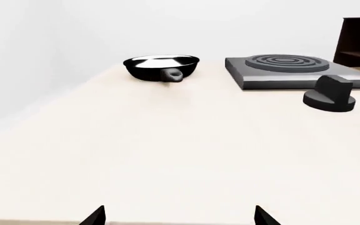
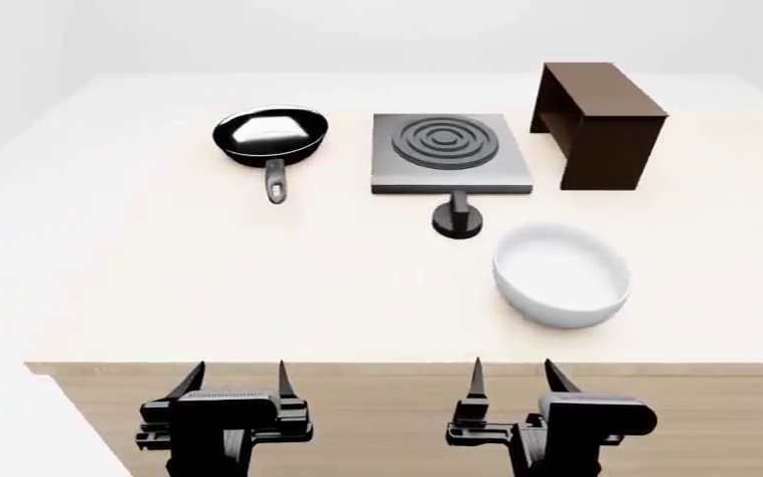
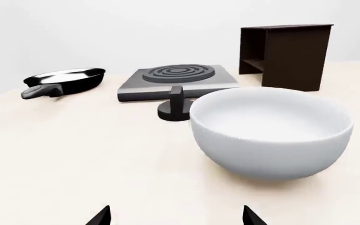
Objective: Turn on the stove.
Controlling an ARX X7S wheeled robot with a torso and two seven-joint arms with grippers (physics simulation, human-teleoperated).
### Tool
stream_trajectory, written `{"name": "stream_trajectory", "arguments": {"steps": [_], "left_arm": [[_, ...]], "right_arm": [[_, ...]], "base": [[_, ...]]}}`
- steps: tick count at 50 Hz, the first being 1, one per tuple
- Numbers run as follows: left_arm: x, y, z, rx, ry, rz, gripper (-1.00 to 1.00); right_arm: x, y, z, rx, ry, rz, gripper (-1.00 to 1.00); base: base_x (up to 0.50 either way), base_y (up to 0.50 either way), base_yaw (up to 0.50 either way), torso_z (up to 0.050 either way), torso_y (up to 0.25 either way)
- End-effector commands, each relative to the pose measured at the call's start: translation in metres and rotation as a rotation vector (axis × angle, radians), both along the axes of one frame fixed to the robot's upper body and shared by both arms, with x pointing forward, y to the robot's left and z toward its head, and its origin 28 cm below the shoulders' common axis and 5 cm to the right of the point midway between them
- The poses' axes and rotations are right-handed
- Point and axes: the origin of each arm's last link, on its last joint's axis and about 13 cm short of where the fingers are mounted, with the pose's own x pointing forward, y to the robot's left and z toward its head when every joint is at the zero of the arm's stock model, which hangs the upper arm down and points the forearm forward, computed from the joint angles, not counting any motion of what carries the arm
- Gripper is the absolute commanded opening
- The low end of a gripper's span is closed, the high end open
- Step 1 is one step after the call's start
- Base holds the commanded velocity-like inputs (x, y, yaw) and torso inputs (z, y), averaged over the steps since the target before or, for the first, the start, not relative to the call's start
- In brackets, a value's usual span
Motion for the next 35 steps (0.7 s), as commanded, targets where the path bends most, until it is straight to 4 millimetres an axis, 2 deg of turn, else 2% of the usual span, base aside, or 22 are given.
{"name": "stream_trajectory", "arguments": {"steps": [1,14,35], "left_arm": [[-0.0004,-0.0004,0.0005,-0.010,-0.026,-0.012,1.00],[-0.0007,-0.0005,0.0004,-0.010,-0.026,-0.013,1.00],[-0.0002,-0.0006,-0.0001,-0.008,-0.026,-0.012,1.00]], "right_arm": [[0.0007,0.0000,-0.0003,0.003,0.000,0.003,1.00],[0.0036,0.0013,-0.0012,0.006,0.000,-0.011,1.00],[0.0035,-0.0005,0.0007,0.036,0.017,0.009,1.00]], "base": [[0.00,0.50,0.00,0.000,0.000],[0.00,0.50,0.00,0.000,0.000],[0.00,0.00,0.00,0.000,0.000]]}}
